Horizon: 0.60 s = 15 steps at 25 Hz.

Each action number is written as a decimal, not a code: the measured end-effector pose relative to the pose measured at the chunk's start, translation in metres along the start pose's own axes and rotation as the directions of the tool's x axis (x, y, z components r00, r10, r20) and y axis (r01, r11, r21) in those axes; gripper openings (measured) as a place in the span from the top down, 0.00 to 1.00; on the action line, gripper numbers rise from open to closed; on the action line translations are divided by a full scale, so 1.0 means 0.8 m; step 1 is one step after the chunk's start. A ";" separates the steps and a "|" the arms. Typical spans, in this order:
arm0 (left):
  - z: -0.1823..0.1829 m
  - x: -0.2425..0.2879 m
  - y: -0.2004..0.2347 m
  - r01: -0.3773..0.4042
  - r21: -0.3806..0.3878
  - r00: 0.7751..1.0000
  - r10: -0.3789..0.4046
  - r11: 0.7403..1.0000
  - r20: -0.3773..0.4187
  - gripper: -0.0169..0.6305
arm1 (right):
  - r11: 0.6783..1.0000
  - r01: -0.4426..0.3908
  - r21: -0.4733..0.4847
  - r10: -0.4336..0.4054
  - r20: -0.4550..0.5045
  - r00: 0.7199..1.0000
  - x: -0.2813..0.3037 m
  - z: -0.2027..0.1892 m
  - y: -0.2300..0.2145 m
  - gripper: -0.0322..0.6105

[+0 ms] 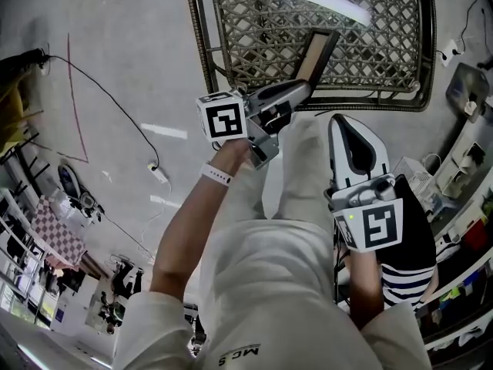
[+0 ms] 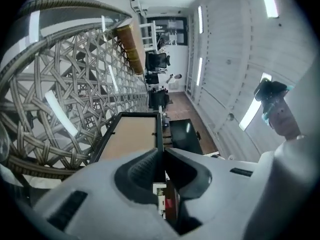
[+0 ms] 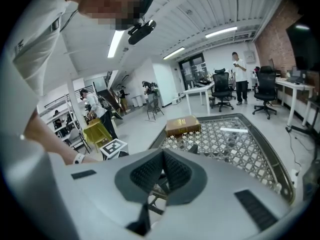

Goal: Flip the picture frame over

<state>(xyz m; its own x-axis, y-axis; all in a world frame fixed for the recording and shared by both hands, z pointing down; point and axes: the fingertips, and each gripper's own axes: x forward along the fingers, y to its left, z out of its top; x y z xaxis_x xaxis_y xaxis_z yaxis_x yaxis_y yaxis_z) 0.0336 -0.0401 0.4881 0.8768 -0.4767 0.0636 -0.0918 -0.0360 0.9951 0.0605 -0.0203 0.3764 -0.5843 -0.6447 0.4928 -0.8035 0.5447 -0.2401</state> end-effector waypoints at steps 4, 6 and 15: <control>0.006 0.000 0.004 0.044 -0.062 0.998 -0.041 0.997 0.054 0.89 | 1.000 -0.007 -0.004 0.007 -0.002 1.000 0.003 0.001 0.001 0.92; 0.009 0.001 0.004 0.066 -0.086 0.995 -0.059 0.994 0.080 0.89 | 1.000 -0.010 -0.006 0.010 -0.005 1.000 0.005 0.001 0.001 0.92; 0.025 -0.017 0.008 0.071 -0.084 0.988 -0.058 0.994 0.144 0.89 | 1.000 -0.025 -0.012 0.025 -0.008 1.000 0.012 0.000 0.008 0.92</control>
<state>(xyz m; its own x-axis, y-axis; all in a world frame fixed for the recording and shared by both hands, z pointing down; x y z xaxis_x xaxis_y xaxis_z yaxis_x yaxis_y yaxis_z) 0.0113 -0.0514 0.4923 0.8034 -0.5955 -0.0062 0.0111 0.0044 0.9999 0.0494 -0.0229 0.3797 -0.6035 -0.6264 0.4934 -0.7870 0.5673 -0.2424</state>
